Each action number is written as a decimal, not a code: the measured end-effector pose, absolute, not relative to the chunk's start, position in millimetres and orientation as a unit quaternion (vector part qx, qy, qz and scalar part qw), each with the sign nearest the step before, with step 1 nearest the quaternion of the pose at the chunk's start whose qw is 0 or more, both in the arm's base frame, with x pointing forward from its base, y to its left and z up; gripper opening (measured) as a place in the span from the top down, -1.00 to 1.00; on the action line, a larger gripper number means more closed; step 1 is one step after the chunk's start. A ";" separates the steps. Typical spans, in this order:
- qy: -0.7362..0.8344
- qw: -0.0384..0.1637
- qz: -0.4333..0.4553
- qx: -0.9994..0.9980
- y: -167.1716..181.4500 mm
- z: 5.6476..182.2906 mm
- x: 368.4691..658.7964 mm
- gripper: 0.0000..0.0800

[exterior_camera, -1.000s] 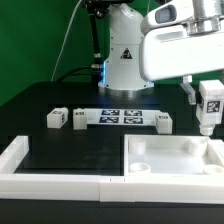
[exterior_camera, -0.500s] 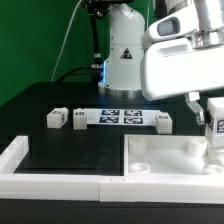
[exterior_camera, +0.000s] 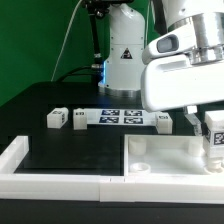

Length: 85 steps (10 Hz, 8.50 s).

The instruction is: Assemble one leg

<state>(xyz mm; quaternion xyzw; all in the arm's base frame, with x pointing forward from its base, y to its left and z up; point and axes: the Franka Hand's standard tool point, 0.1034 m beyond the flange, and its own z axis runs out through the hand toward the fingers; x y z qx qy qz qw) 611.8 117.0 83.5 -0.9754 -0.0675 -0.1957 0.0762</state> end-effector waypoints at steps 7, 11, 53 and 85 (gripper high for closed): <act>-0.065 0.075 -0.199 -0.975 114.9 75.3 615.3 0.27; -0.064 0.075 -0.206 -0.974 115.6 70.6 615.0 0.27; 0.441 0.064 0.068 -0.893 131.0 73.0 607.5 0.26; 0.138 0.086 0.019 -0.987 115.0 71.7 605.8 0.26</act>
Offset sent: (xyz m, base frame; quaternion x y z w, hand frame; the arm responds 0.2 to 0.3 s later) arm 0.0117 -0.0046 -0.0057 -0.0086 0.0081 -0.0101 0.9999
